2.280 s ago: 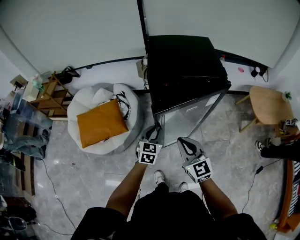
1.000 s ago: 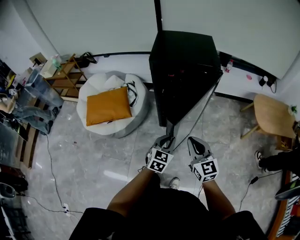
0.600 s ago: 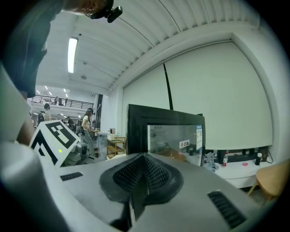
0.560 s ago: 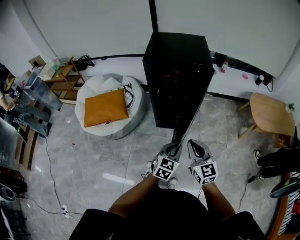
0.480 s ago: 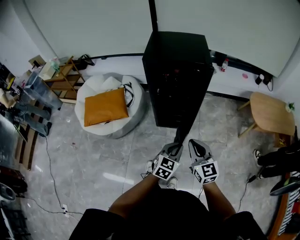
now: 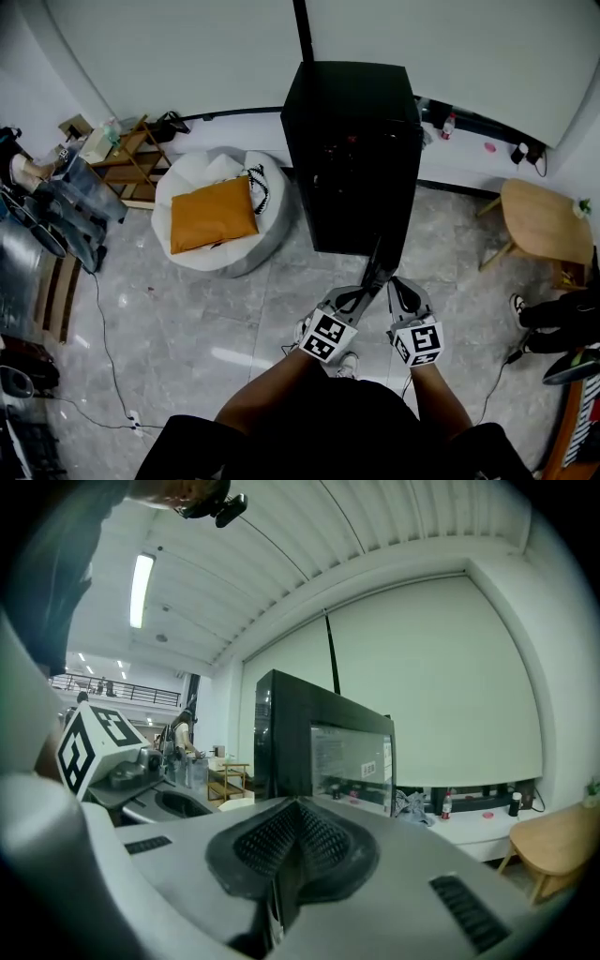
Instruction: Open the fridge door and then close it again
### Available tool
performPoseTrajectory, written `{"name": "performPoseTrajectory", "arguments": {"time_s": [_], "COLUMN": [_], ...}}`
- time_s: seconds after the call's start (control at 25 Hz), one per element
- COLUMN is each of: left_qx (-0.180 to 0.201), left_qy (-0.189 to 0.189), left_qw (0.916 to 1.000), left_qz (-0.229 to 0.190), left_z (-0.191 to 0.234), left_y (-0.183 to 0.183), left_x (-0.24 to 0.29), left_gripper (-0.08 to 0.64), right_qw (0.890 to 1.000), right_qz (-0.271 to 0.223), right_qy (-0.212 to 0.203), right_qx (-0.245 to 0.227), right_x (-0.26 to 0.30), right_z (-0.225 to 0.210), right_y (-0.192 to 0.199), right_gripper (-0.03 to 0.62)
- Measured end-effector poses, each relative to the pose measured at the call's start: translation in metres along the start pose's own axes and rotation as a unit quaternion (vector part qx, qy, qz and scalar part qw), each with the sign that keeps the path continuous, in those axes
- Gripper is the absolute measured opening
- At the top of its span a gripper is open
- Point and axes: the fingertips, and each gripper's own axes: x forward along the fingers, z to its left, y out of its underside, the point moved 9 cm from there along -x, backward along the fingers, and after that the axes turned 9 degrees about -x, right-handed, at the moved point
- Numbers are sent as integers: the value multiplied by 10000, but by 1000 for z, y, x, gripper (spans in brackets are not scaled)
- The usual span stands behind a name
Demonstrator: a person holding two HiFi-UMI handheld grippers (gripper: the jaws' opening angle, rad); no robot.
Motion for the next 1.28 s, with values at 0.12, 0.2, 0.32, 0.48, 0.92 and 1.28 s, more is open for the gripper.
{"name": "performPoseTrajectory", "arguments": {"time_s": [0.12, 0.2, 0.32, 0.48, 0.92, 1.28], "left_qx": [-85, -115, -132, -394, -474, -547], "left_qy": [-279, -428, -690, -960, -1299, -1304], "left_qw": [9995, 9989, 9969, 9928, 9880, 9878], "left_qz": [-101, -181, -355, -603, -681, -646], "left_z": [8, 11, 15, 25, 42, 52], "left_y": [-3, -4, -4, -4, -6, 0], "left_x": [-7, -12, -19, -31, -51, -60], "left_gripper": [21, 21, 21, 21, 21, 23], "right_qw": [10000, 10000, 10000, 9999, 9998, 9998], "right_qz": [-46, -56, -80, -111, -155, -167], "right_qy": [22, 35, 25, -21, -50, -57], "right_qx": [28, 23, 8, -13, 67, 28], "right_x": [-2, -4, -5, -3, 4, 11], "right_z": [-1, -1, -1, 1, 3, 10], "right_y": [3, 4, 5, 3, -2, -5], "right_gripper": [18, 18, 18, 18, 18, 18]}}
